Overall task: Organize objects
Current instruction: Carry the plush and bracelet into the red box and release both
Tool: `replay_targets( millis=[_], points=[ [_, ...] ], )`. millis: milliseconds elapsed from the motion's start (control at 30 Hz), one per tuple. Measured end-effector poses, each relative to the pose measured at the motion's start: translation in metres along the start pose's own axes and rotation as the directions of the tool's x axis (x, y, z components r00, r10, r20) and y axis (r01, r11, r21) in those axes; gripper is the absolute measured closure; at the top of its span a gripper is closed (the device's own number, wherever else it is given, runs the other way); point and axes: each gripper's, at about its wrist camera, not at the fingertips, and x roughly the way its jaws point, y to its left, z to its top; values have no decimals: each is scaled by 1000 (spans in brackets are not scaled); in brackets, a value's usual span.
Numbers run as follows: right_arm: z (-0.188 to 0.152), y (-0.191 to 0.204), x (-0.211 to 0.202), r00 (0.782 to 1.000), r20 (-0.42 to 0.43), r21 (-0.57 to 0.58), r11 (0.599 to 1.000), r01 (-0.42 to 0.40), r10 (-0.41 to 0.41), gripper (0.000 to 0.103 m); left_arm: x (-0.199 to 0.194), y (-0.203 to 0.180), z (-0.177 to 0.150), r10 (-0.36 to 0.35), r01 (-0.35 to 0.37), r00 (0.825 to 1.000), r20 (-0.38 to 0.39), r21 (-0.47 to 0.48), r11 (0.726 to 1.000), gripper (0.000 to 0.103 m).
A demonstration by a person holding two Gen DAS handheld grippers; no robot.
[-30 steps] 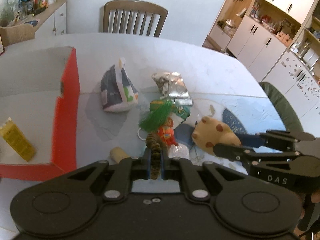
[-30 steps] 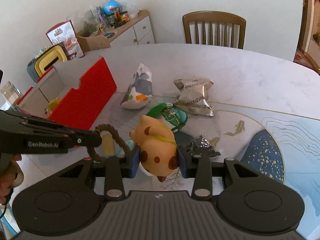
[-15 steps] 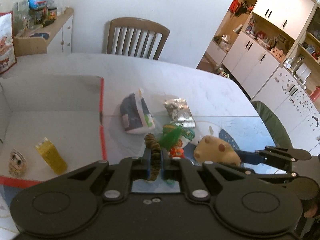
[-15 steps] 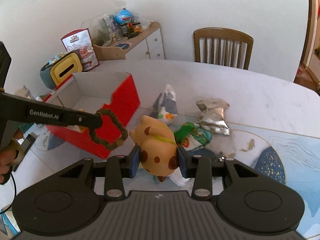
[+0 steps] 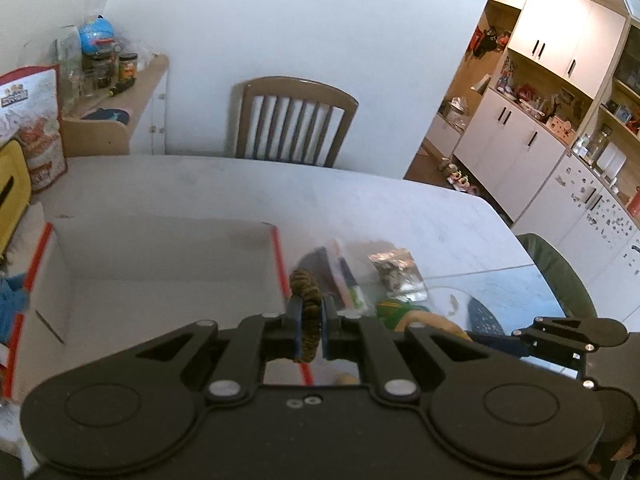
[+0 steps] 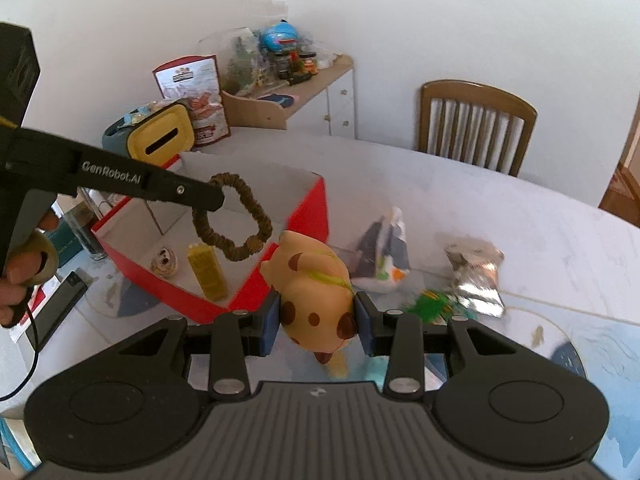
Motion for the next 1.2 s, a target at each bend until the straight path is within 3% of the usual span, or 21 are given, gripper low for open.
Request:
replay_targets(
  millis=[467, 900, 1200],
  points=[
    [49, 54, 57, 999, -51, -42, 999, -4, 2, 64, 6, 81, 14, 62, -62, 998, -9, -52, 997, 96],
    [75, 99, 141, 991, -126, -136, 990, 31, -48, 64, 52, 149, 11, 99, -111, 990, -104, -119, 987, 96],
    [79, 113, 199, 971, -216, -167, 984, 69, -105, 64, 86, 173, 8, 82, -106, 983, -167, -146, 984, 96]
  ],
)
